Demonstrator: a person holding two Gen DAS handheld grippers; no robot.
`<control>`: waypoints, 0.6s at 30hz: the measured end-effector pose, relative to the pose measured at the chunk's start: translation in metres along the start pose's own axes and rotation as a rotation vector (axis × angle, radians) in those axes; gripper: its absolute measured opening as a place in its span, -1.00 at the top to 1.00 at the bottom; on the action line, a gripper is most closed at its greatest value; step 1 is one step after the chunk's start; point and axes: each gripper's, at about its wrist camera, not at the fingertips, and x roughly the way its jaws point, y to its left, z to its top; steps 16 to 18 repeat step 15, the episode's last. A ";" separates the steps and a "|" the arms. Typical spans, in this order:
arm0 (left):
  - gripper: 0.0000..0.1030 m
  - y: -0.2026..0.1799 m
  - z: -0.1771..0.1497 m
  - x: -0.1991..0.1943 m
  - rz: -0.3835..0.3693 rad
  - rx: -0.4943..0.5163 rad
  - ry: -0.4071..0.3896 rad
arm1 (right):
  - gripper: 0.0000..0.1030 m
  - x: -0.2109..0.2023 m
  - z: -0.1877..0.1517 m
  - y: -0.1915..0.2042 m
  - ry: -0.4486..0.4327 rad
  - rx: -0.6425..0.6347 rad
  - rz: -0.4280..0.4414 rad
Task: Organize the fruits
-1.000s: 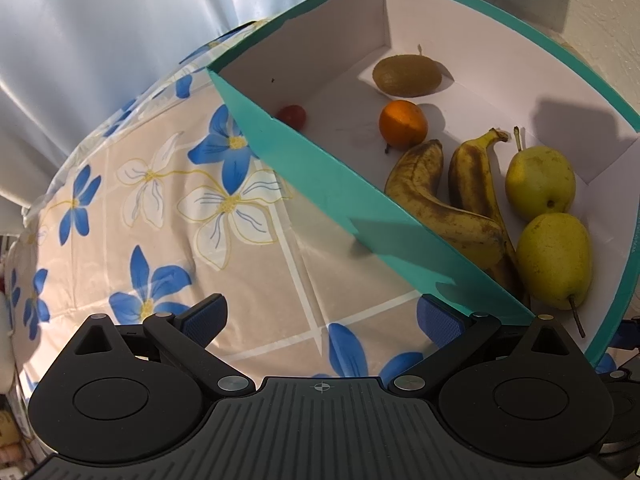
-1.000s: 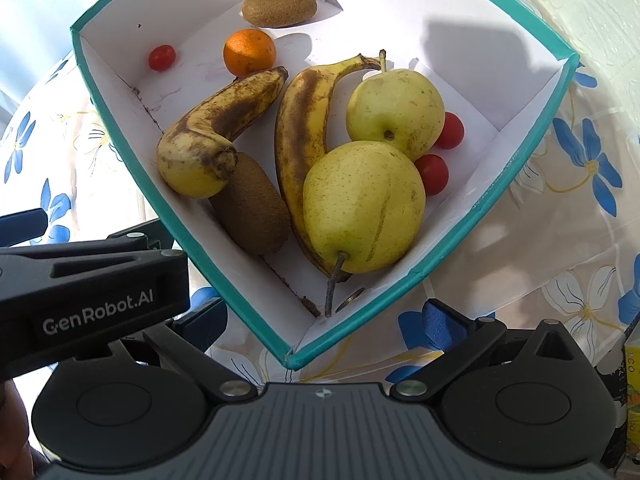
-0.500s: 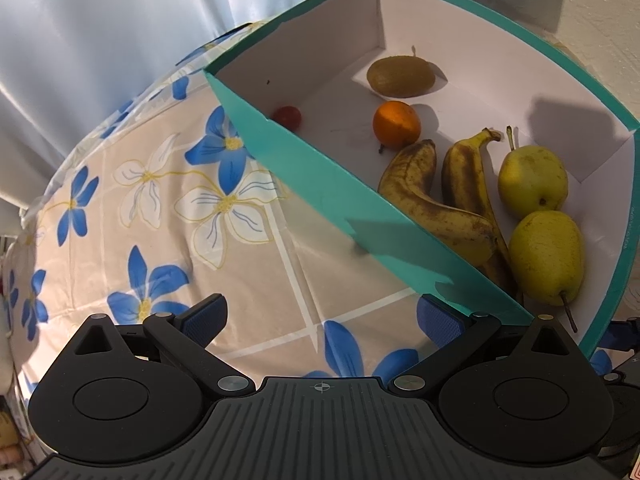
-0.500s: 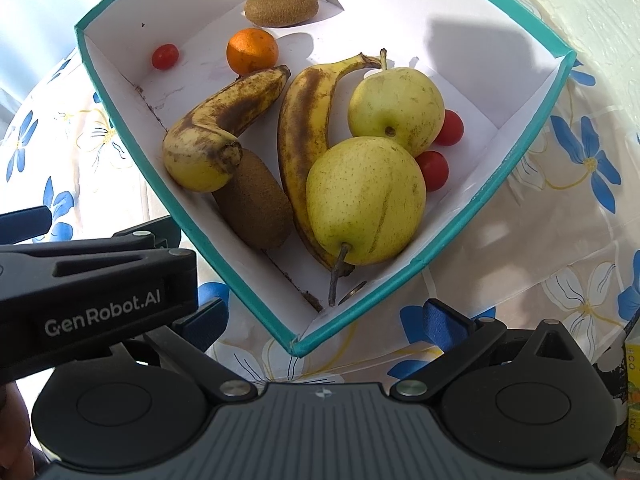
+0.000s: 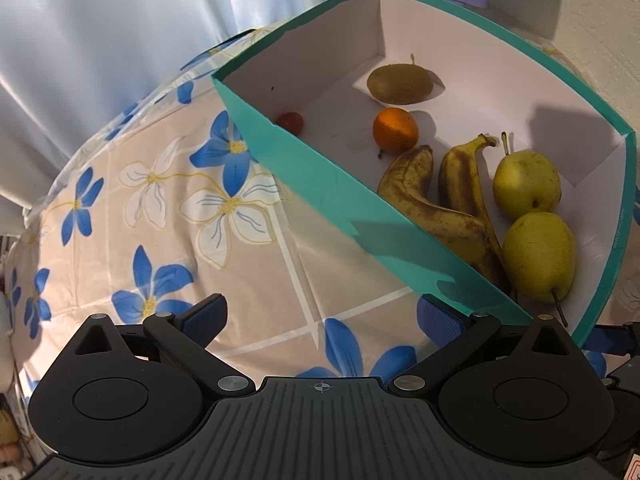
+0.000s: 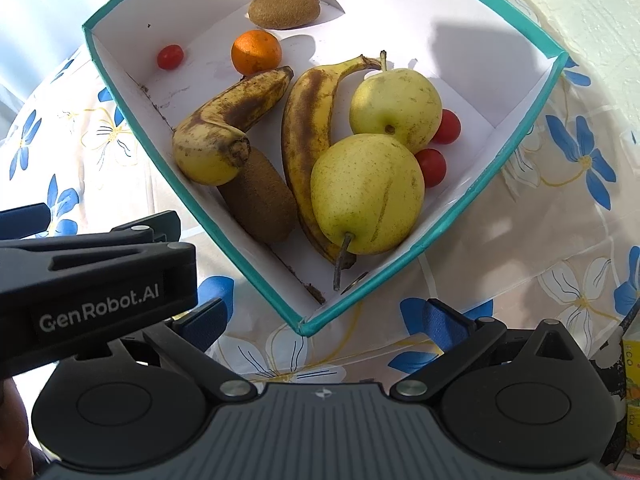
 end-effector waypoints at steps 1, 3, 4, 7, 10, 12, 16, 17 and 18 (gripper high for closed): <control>-1.00 0.000 0.000 0.000 0.001 -0.002 0.000 | -1.00 -0.001 -0.001 0.000 -0.001 0.000 -0.001; -1.00 0.001 0.000 -0.002 0.005 -0.008 -0.005 | -1.00 -0.003 -0.002 0.000 -0.004 -0.001 -0.001; -1.00 0.002 0.000 -0.003 0.007 -0.011 -0.008 | -1.00 -0.003 -0.003 -0.001 -0.005 -0.002 -0.001; -1.00 0.002 -0.001 -0.006 0.008 -0.015 -0.019 | -1.00 -0.004 -0.003 -0.002 -0.009 0.002 -0.003; -1.00 0.001 -0.002 -0.009 0.024 -0.011 -0.043 | -1.00 -0.006 -0.004 -0.003 -0.012 0.008 -0.001; -1.00 0.001 -0.004 -0.013 0.043 -0.006 -0.068 | -1.00 -0.007 -0.005 -0.003 -0.015 0.008 -0.001; -1.00 0.001 -0.004 -0.017 0.036 -0.004 -0.084 | -1.00 -0.007 -0.006 -0.004 -0.016 0.008 0.001; -1.00 0.001 -0.004 -0.017 0.036 -0.004 -0.084 | -1.00 -0.007 -0.006 -0.004 -0.016 0.008 0.001; -1.00 0.001 -0.004 -0.017 0.036 -0.004 -0.084 | -1.00 -0.007 -0.006 -0.004 -0.016 0.008 0.001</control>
